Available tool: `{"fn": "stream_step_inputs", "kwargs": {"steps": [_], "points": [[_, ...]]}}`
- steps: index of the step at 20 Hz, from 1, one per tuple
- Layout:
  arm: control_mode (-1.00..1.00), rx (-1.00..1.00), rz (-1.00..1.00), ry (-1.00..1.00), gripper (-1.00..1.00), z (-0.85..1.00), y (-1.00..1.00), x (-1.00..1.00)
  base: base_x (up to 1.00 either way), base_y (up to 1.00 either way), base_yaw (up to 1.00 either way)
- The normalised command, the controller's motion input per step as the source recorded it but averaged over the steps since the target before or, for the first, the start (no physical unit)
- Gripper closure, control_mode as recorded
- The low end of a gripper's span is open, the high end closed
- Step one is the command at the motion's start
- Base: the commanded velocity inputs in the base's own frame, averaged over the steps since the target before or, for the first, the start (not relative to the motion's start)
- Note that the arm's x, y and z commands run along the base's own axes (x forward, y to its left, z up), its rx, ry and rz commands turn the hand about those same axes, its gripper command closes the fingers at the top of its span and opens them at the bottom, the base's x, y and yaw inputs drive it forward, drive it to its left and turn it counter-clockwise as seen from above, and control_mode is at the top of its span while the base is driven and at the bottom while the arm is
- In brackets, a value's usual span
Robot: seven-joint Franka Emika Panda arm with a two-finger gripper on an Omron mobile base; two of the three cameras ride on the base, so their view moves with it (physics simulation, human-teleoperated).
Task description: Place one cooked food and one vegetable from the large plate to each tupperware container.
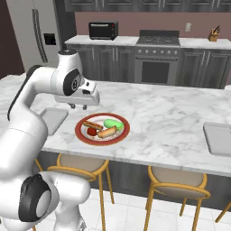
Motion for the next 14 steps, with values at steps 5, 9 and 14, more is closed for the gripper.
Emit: {"fn": "stream_step_inputs", "kwargs": {"steps": [5,9,14], "points": [[-1.00,0.00,0.01,0.00,-1.00,0.00,0.00,-0.33,0.00,0.00,0.00],[-1.00,0.00,0.00,0.00,-1.00,-0.01,0.00,-0.58,0.00,0.00,0.00],[-1.00,0.00,0.00,-0.01,-1.00,0.00,0.00,-0.59,0.00,0.00,0.00]]}}
